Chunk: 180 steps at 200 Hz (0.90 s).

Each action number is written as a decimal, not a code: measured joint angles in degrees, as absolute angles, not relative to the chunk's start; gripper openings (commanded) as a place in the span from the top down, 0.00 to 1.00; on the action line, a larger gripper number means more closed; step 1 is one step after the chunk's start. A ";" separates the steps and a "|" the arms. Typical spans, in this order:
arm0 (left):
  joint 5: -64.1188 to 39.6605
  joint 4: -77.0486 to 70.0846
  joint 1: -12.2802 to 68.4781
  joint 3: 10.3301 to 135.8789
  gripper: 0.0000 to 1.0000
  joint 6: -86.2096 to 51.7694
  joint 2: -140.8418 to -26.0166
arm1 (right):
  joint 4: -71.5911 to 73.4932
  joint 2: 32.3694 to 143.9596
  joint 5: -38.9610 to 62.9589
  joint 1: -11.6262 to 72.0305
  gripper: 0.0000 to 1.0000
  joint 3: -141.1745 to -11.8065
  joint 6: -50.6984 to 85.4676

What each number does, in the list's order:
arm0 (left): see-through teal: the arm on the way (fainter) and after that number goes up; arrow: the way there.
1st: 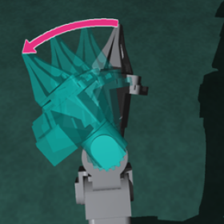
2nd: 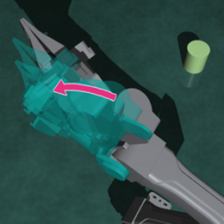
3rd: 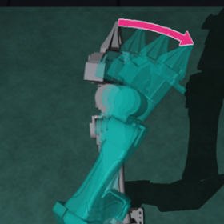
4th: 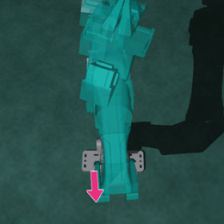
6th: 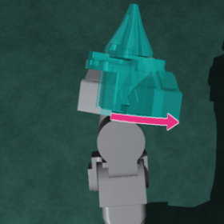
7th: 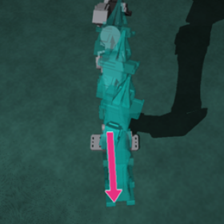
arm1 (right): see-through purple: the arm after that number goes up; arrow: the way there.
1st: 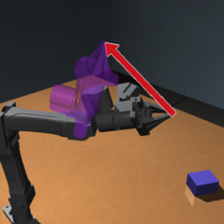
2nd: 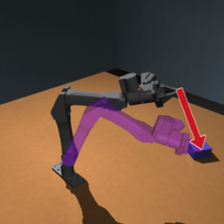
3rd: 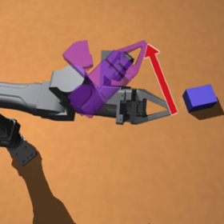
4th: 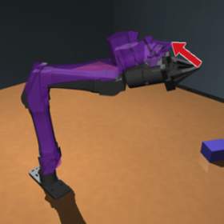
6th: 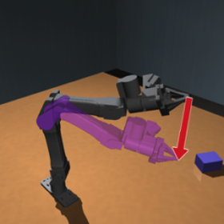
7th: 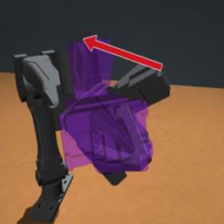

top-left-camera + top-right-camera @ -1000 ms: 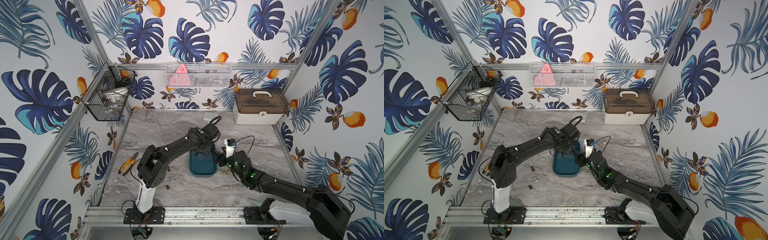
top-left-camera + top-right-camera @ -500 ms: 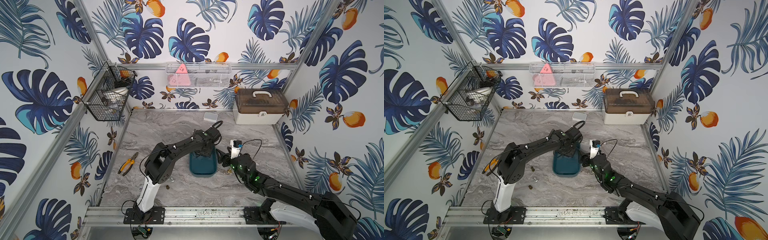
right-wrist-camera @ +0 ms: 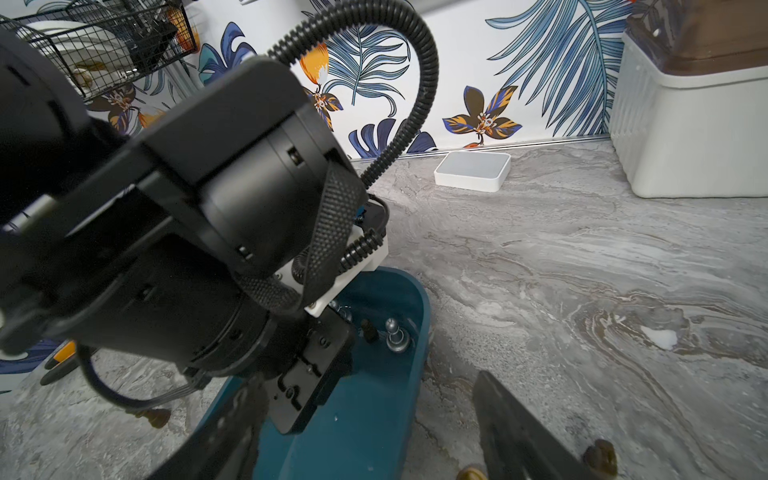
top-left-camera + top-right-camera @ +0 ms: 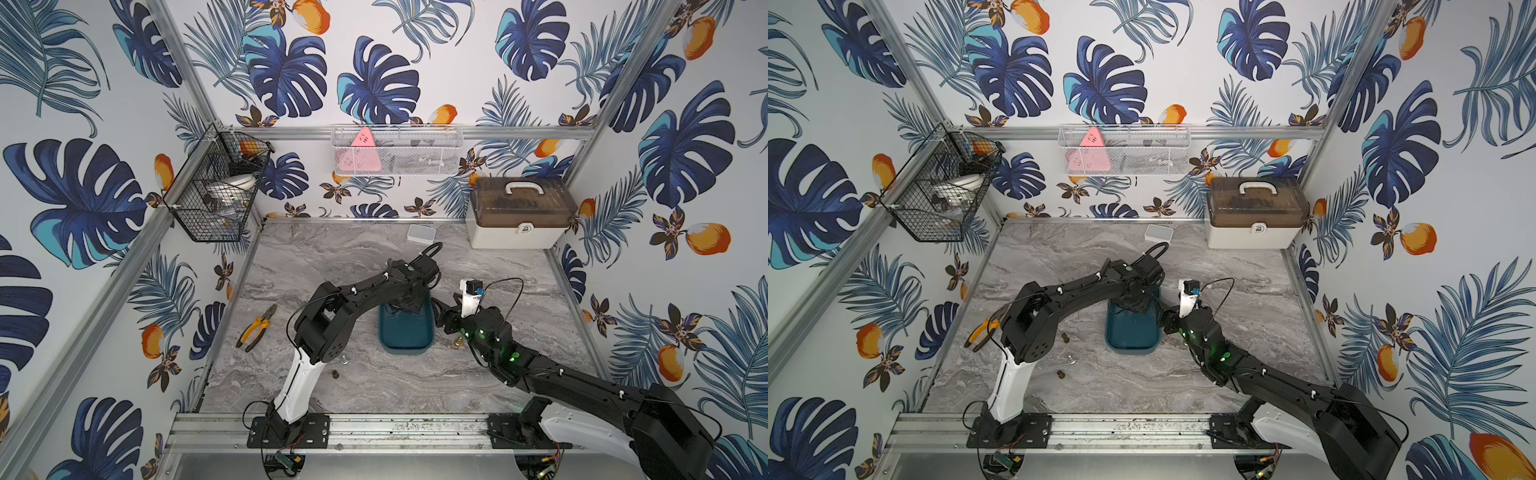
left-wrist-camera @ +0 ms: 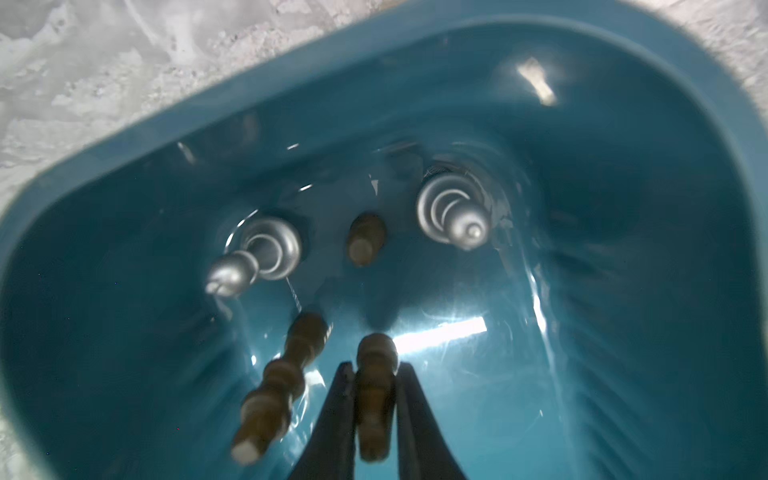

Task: Put the chess pieces into the storage box
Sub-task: Place the chess piece in the storage box.

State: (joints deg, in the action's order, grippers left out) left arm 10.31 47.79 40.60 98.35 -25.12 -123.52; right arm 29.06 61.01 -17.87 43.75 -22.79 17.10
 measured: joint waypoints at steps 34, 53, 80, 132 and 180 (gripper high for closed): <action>10.26 47.57 40.51 98.35 0.85 -25.10 -124.07 | 29.06 61.34 -17.45 43.72 0.20 -23.05 17.10; 10.26 47.59 40.49 98.35 0.85 -25.08 -124.64 | 29.06 61.36 -17.45 43.72 0.20 -23.07 17.10; 10.26 47.33 40.40 98.35 0.84 -24.60 -125.01 | 29.06 61.39 -17.23 43.72 0.20 -23.07 17.08; 10.31 46.94 40.34 98.15 0.83 -24.25 -125.05 | 29.06 61.36 -17.23 43.72 0.20 -23.09 17.04; 10.50 46.26 40.23 97.91 0.82 -24.25 -125.03 | 29.06 61.49 -16.97 43.72 0.20 -23.33 16.91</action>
